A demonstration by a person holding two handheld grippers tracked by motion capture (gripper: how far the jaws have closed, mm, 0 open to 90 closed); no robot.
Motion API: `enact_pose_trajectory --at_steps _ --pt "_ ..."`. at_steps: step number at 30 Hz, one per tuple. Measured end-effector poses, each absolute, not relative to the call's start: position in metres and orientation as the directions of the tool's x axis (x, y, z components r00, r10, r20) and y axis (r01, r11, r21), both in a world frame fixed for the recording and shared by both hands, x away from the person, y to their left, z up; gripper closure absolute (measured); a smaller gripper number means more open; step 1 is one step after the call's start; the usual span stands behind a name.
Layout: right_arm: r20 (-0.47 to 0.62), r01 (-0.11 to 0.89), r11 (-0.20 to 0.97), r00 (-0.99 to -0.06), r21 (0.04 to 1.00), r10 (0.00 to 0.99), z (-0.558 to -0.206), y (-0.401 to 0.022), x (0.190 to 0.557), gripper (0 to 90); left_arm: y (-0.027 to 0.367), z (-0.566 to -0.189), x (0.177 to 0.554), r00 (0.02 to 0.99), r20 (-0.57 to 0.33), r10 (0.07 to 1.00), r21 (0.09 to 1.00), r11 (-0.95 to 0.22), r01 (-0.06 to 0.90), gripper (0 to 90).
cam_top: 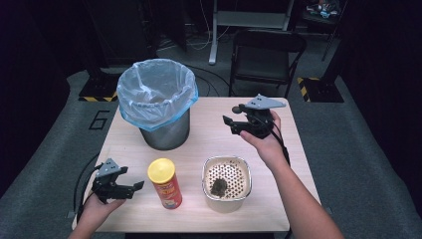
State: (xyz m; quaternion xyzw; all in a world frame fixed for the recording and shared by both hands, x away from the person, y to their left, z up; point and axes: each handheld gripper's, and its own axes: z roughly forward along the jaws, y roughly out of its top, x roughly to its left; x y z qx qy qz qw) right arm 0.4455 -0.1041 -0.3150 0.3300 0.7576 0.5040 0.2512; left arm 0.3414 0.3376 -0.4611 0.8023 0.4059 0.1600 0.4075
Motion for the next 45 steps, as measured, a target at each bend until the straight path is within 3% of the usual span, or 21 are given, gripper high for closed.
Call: enact_pose_trajectory --at_steps 7,14,26,45 --pt "-0.046 0.259 0.253 -0.608 0.932 0.792 -0.33 -0.133 0.424 27.7 0.325 -0.455 0.323 0.675 -0.048 0.736 0.793 -0.383 0.474 11.5" --pt "-0.022 0.285 0.225 -0.575 0.932 0.818 -0.34 -0.157 0.416 27.2 0.316 -0.45 0.311 0.695 -0.088 0.713 0.82 -0.344 0.457 11.5" --pt "-0.026 0.313 0.218 -0.52 0.924 0.854 -0.369 -0.182 0.397 25.4 0.291 -0.447 0.294 0.773 -0.109 0.625 0.828 -0.374 0.419 11.9" --pt "-0.006 0.344 0.19 -0.472 0.92 0.882 -0.402 -0.206 0.382 24.4 0.262 -0.473 0.317 0.789 -0.124 0.602 0.82 -0.385 0.423 12.2"
